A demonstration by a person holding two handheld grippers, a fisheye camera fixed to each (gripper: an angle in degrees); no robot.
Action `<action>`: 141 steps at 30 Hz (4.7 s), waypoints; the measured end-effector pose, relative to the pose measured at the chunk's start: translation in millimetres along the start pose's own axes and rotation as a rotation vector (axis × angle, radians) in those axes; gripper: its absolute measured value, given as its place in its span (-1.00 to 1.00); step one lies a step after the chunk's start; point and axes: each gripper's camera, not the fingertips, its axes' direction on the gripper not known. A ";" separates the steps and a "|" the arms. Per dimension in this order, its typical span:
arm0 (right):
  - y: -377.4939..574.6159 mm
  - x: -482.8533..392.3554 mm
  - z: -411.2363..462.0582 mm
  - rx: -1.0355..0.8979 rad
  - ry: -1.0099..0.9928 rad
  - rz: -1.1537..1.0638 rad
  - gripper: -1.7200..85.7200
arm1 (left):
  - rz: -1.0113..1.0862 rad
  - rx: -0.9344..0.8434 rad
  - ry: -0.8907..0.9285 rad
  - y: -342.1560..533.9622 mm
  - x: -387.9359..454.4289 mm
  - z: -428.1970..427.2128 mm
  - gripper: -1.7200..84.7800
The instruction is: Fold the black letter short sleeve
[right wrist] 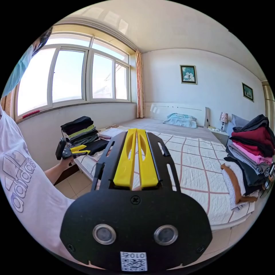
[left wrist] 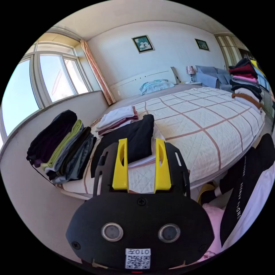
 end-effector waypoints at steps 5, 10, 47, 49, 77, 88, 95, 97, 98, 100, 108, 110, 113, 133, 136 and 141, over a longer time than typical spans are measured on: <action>-1.0 5.4 8.9 -0.015 -0.005 0.021 -0.91 | 0.016 0.009 -0.008 -50.7 -15.8 33.1 -0.65; 4.3 9.7 10.7 -0.041 0.021 0.018 -0.91 | 0.052 -0.182 -0.018 -110.2 -20.0 80.5 -0.68; 49.8 105.9 -23.6 -0.077 -0.022 0.229 -0.85 | -0.417 0.277 1.825 -377.2 -133.8 -31.5 -0.89; 42.6 105.4 -26.7 -0.074 0.025 0.221 -0.85 | -0.466 0.357 1.896 -412.5 -129.5 -52.4 -0.89; 37.4 173.7 146.3 -0.470 0.249 -0.007 -0.73 | 0.627 -0.011 0.351 -232.4 13.3 61.6 -0.72; 39.1 208.8 254.2 -0.808 0.221 -0.302 -0.69 | 0.747 -0.215 0.662 -276.0 94.5 158.1 -0.80; 5.6 233.9 268.1 -0.852 0.109 -0.358 -0.89 | 0.621 -0.273 0.656 -316.9 92.9 179.5 -0.92; -9.1 241.0 271.8 -0.878 0.052 -0.384 -0.90 | 0.622 -0.251 0.587 -332.9 96.8 179.5 -0.93; -21.3 247.7 277.1 -0.898 0.029 -0.404 -0.91 | 0.626 -0.230 0.534 -348.1 99.4 182.3 -0.94; -49.5 263.0 291.2 -0.934 0.005 -0.398 -0.91 | 0.591 -0.209 0.474 -380.5 99.5 191.2 -0.93; -189.7 355.4 305.9 -0.638 0.498 0.030 -0.88 | 0.117 -0.177 0.227 -488.7 56.2 244.7 -0.79; -177.2 348.0 306.4 -0.665 0.554 -0.019 -0.83 | 0.105 -0.132 0.326 -471.2 54.2 232.5 -0.77; -134.2 339.0 295.9 -0.707 0.550 -0.030 -0.73 | 0.316 -0.220 0.466 -422.0 91.2 224.3 -0.75; -9.1 320.1 211.6 -0.597 -0.286 0.260 -0.87 | 0.417 -0.392 0.560 -268.7 154.1 189.8 -0.68; -2.3 267.4 142.7 -0.543 -0.543 -0.146 -0.88 | 0.447 -0.311 0.564 -249.5 142.2 164.9 -0.67; 88.0 266.8 123.2 -0.885 -0.400 -0.027 -0.91 | 0.520 -0.189 0.594 -227.7 139.2 135.3 -0.65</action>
